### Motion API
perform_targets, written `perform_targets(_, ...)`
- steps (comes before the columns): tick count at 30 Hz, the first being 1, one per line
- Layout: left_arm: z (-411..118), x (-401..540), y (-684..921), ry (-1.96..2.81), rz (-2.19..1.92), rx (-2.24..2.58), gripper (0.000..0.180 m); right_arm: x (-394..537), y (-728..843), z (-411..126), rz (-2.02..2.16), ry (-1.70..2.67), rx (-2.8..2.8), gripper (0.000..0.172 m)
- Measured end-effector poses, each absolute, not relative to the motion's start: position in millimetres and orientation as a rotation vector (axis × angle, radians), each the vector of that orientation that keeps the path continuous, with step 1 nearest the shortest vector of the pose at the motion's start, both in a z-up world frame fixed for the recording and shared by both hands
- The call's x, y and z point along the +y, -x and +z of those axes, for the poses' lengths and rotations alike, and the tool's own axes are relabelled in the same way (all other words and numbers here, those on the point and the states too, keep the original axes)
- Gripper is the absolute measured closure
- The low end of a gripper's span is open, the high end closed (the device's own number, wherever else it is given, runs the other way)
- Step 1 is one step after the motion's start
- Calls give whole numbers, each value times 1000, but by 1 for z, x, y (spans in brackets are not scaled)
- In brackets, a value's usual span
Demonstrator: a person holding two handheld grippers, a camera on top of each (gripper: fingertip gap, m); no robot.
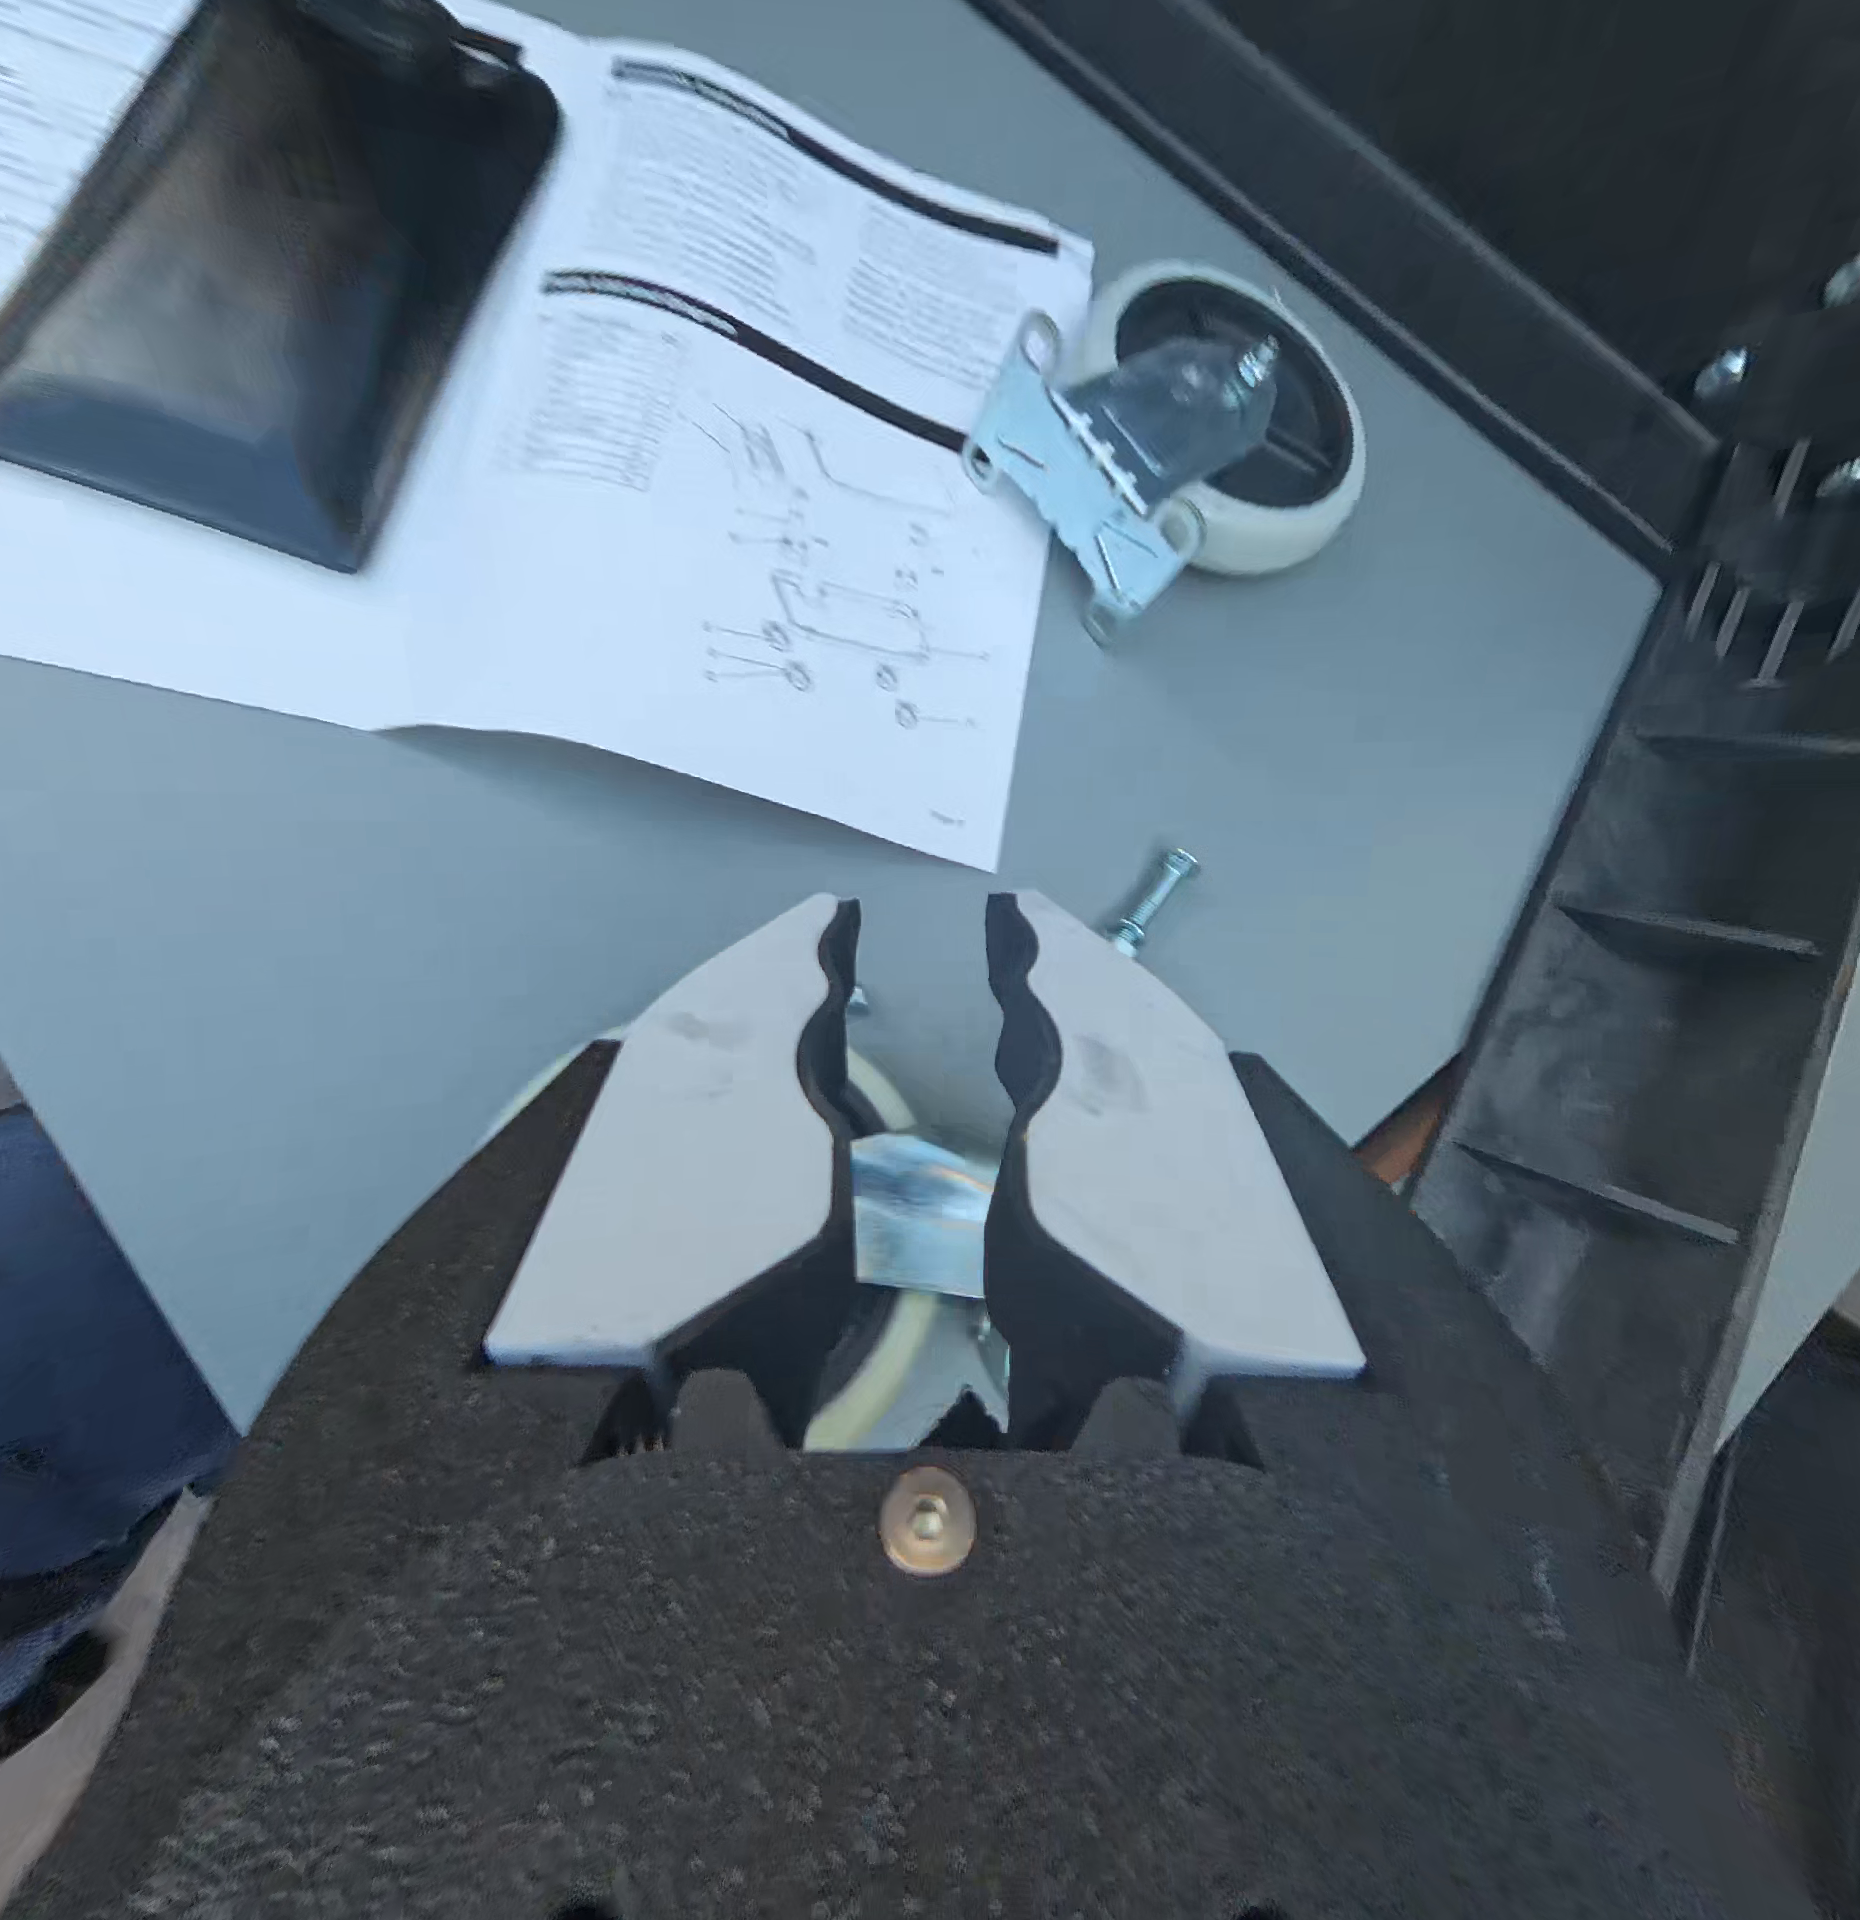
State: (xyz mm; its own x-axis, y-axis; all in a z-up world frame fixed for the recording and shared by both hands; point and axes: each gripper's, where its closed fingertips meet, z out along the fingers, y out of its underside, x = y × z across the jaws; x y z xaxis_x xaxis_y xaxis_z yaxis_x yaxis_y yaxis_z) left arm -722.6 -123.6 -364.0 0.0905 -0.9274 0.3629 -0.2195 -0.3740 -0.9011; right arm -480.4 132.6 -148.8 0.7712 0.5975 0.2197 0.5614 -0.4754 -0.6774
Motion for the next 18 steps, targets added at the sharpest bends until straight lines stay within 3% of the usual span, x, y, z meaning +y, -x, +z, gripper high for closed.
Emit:
perform_targets(6, -372, -133, 708, 1736, -1285, 1132, 180, 189, 441, -198, 469, 2649, -723, 145)
perform_targets(15, -379, -144, 694, 1785, -1232, 1121, 180, 204, 423, -259, 423, 3002, -565, 129)
perform_targets(18, -382, -145, 693, 1799, -1221, 1105, 180, 202, 428, -266, 495, 2986, -569, 131)
